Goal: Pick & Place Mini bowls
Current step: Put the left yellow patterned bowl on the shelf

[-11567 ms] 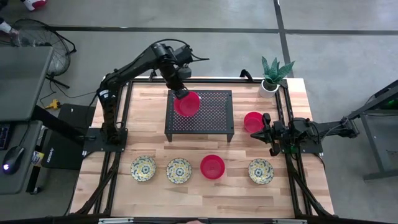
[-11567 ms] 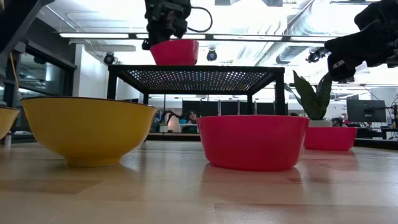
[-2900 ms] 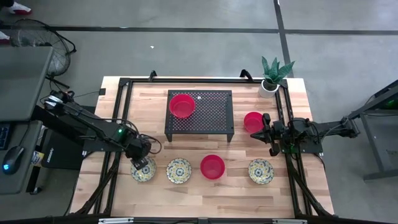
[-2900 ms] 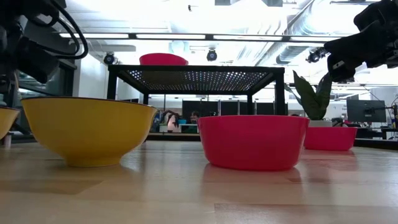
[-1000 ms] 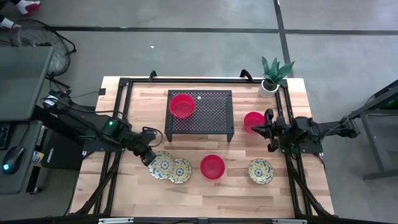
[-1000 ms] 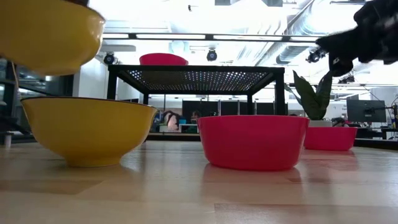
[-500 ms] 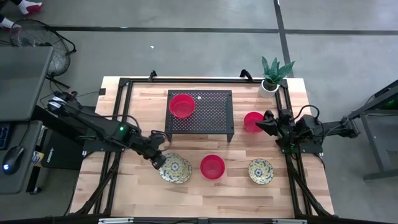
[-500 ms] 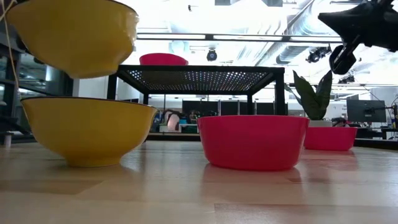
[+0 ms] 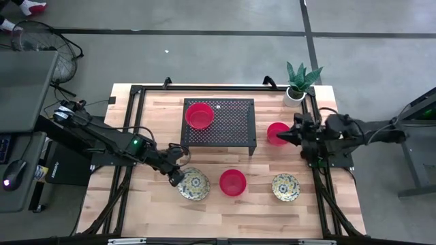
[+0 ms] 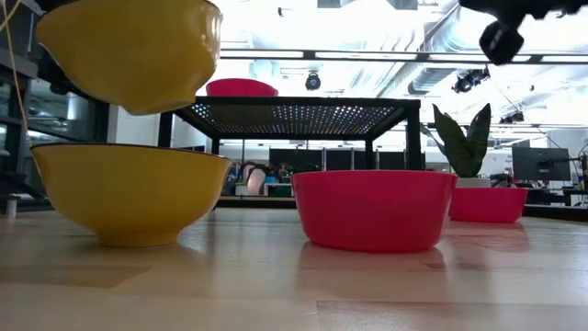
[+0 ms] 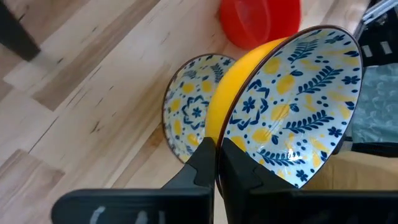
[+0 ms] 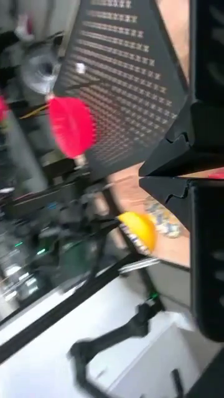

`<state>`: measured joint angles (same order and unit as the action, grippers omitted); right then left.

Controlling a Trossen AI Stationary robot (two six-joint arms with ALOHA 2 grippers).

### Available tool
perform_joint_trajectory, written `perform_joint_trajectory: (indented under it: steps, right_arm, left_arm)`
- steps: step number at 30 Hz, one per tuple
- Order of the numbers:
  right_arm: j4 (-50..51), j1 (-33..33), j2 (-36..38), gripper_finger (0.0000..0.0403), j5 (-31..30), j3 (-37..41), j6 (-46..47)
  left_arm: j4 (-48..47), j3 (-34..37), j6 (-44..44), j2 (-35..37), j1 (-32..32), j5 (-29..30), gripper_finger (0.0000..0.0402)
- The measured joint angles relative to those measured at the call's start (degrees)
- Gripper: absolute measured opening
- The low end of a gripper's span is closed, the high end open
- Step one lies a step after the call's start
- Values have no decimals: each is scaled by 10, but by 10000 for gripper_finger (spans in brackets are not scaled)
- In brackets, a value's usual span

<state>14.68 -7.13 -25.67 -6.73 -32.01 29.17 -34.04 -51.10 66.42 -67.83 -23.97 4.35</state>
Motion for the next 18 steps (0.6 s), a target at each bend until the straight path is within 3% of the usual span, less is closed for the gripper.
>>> perform_joint_trajectory:
  steps: [6, 10, 18]
  right_arm:
    - [129, 0, -186, 0, 7, -145, 139]
    - [156, -13, -299, 0, 21, -210, 237]
    - [142, -86, -482, 0, -62, -317, 292]
  left_arm:
    - [2, 0, -13, 0, 0, 6, 0]
    - [1, 0, -17, 0, 0, 11, 0]
    - [4, 0, -32, 0, 0, 61, 0]
